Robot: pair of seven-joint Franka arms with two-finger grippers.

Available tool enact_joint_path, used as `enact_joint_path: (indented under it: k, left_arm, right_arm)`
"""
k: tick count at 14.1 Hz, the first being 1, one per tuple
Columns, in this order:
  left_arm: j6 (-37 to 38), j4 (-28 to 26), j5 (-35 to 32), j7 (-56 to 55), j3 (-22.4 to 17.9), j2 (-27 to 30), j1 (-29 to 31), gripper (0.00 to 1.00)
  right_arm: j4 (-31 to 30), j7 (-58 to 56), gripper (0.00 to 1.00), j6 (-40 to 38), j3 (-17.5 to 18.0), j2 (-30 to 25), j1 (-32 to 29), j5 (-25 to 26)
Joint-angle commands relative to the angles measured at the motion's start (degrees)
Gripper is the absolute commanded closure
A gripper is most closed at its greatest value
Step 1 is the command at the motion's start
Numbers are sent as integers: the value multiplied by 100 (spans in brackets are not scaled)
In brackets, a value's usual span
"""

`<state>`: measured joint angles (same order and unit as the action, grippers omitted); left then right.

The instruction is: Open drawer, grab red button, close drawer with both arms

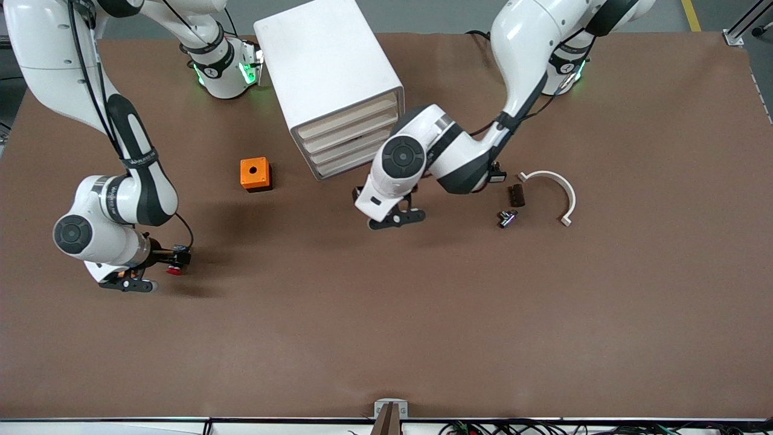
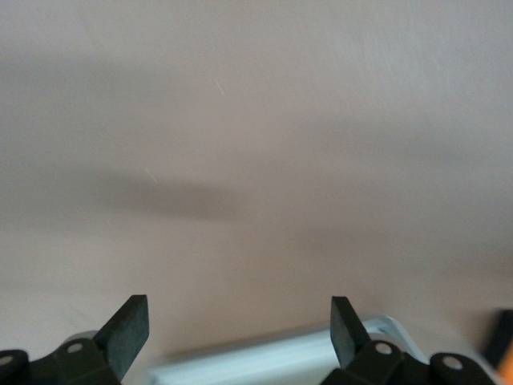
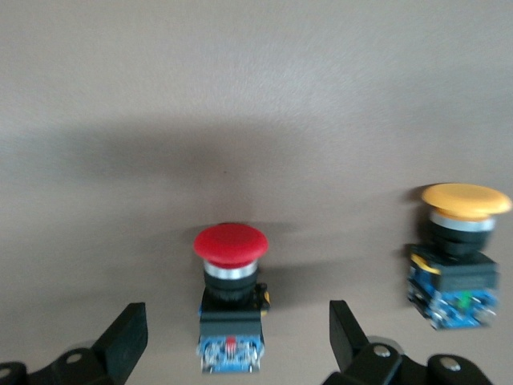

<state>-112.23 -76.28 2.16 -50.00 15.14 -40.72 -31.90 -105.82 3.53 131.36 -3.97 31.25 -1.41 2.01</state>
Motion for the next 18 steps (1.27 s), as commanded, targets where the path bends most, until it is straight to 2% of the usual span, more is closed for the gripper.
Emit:
enact_joint_path:
  k: [1,5,8,10,14,16,18]
  left_arm:
    - [368,-71,-373,1199,24,380,613,0]
    - [965,-71,-785,2650,15,828,1369,0]
    - [1650,-71,-963,3582,32,1188,1966,0]
    - [1740,-88,-954,4355,6,1460,2240,0]
    - [1906,-115,-911,5201,-677,2014,2443,0]
    - [2099,-124,-866,5395,-1125,2278,2426,0]
    - [2162,-246,-866,5667,-1372,2541,2417,0]
  right_arm:
    - [-62,34,0,-670,89,-688,-149,-218]
    - [86,43,0,-1829,98,-1559,-123,-534]
    - [657,34,0,-2963,98,-1946,-132,-570]
    - [1087,25,0,-3588,81,-2078,-149,-570]
    - [1940,16,0,-4494,54,-2167,-185,-483]
    - [2353,8,0,-4793,54,-2167,-202,-483]
    - [2626,-1,0,-4996,54,-2176,-193,-474]
